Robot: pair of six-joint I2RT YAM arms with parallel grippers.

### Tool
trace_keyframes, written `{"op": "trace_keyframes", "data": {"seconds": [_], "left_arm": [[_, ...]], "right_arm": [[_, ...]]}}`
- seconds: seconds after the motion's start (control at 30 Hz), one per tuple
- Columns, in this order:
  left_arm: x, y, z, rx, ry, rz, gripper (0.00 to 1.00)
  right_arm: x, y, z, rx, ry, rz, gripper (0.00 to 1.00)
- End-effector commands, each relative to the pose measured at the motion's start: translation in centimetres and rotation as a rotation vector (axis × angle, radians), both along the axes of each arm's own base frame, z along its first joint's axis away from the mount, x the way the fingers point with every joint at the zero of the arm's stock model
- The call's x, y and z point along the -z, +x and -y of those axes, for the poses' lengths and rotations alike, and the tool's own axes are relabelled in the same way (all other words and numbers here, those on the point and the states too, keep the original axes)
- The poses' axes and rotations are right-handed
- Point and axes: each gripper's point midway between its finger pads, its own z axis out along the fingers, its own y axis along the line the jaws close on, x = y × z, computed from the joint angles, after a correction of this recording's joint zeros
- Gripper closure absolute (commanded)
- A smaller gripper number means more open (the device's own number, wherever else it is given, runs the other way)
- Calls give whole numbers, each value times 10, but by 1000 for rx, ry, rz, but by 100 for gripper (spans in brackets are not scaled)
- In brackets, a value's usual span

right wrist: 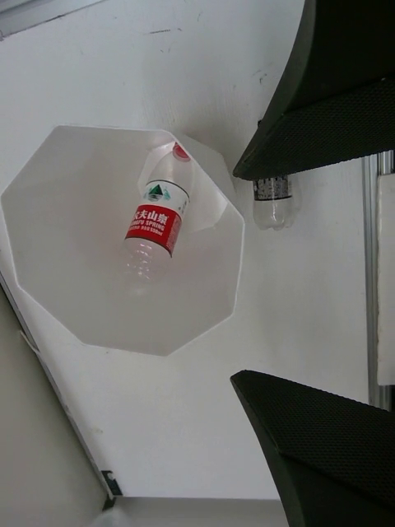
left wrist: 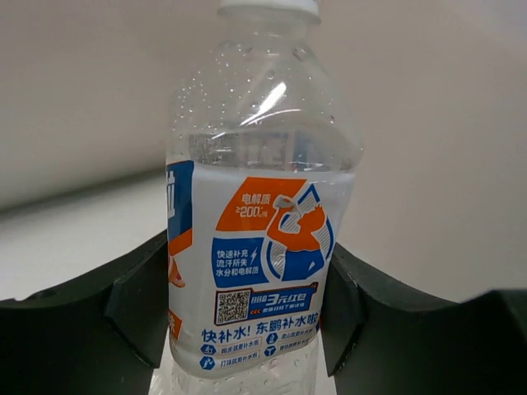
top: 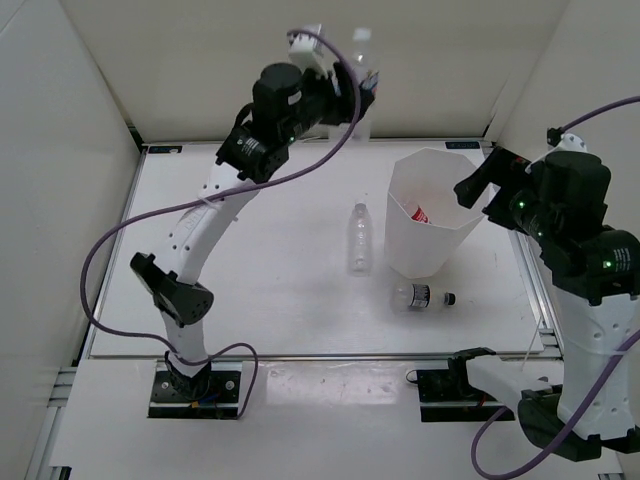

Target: Put the plastic bottles in the bin

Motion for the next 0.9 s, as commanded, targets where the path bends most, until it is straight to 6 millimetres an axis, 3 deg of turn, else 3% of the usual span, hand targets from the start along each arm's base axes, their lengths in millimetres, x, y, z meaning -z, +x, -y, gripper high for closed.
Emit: {"op": "trace_keyframes", "data": {"seconds": [0.0,0.07,0.13,0.27,0.43,0.47,0.5,0.6,0.73,0.77,0.8,0.83,0.87], "left_arm": [[-24,-17,59,181,-52,60,46],[-37,-31,84,242,-92,86,46],[-15,-38,117,289,-85,53,44],[4,-62,159,368,-109,26,43],[11,-78,185,421,-119,34,38],[17,-82,189,430,-111,24,35],[28,-81,191,429,-89,13,23],[9,-97,175,399,-80,44,0],[-5,-92,146,291,-47,88,0],[-28,-96,131,271,-52,141,0],[-38,-95,122,240,-55,163,0],[-48,-99,116,238,-61,183,0],[-72,-106,99,215,-88,218,0]], "right_arm": [[0,-11,-1,19,61,-4,0],[-4,-15,1,33,72,7,0],[-18,-21,6,57,79,53,0],[-44,-31,8,54,96,131,0],[-48,-32,8,54,99,144,0],[-50,-36,9,50,93,156,0],[-50,-35,11,60,89,157,0],[-35,-34,16,104,100,122,0],[-13,-33,27,248,189,71,0],[6,-40,34,324,226,37,0],[17,-43,39,394,272,27,0],[21,-43,45,440,297,52,0],[21,-52,49,442,314,101,0]]}}
